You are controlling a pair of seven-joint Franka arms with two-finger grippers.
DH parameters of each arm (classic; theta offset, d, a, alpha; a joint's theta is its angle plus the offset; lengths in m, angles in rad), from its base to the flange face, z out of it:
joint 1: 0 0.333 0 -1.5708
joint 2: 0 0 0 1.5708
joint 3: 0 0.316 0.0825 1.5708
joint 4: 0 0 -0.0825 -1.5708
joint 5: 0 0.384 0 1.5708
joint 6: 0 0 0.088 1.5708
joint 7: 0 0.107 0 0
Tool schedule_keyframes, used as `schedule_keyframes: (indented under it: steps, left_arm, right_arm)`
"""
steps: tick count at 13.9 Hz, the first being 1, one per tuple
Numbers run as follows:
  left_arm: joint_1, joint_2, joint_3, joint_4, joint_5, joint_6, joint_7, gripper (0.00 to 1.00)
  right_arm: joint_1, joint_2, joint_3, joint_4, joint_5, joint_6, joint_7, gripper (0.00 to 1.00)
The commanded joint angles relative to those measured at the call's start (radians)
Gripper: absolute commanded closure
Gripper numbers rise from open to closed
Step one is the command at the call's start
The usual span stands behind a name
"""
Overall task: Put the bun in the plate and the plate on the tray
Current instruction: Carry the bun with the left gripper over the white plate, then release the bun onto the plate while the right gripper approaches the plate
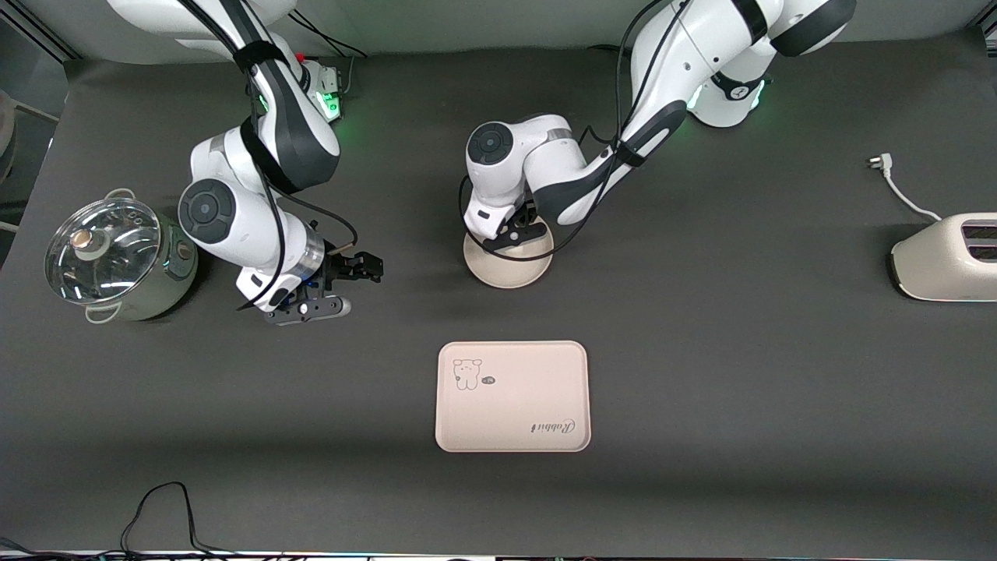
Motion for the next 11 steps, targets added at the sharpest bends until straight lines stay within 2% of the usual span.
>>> schedule_keyframes:
  steps: [1,4,7,8,11]
  left_arm:
    - [-0.028,0.0,0.016,0.023,0.02,-0.008,-0.048,0.0]
    - [-0.006,-0.023,0.016,0.023,0.017,-0.037,-0.038,0.0]
    - [0.101,-0.121,0.001,0.027,0.008,-0.153,0.007,0.0]
    - [0.154,-0.15,-0.01,0.03,0.004,-0.164,0.051,0.0]
    - [0.406,-0.254,-0.077,0.038,-0.08,-0.193,0.301,0.0]
  right_arm:
    - [0.009,0.041,-0.007,0.046,0.009,-0.006,0.024,0.0]
    - [0.009,0.043,0.001,0.043,0.015,0.015,0.042,0.0]
    - [0.009,0.047,0.014,0.033,0.017,0.051,0.046,0.0]
    - [0.009,0.056,0.04,0.035,0.018,0.054,0.062,0.0]
    - [0.009,0.115,0.143,0.036,0.012,0.164,0.226,0.0]
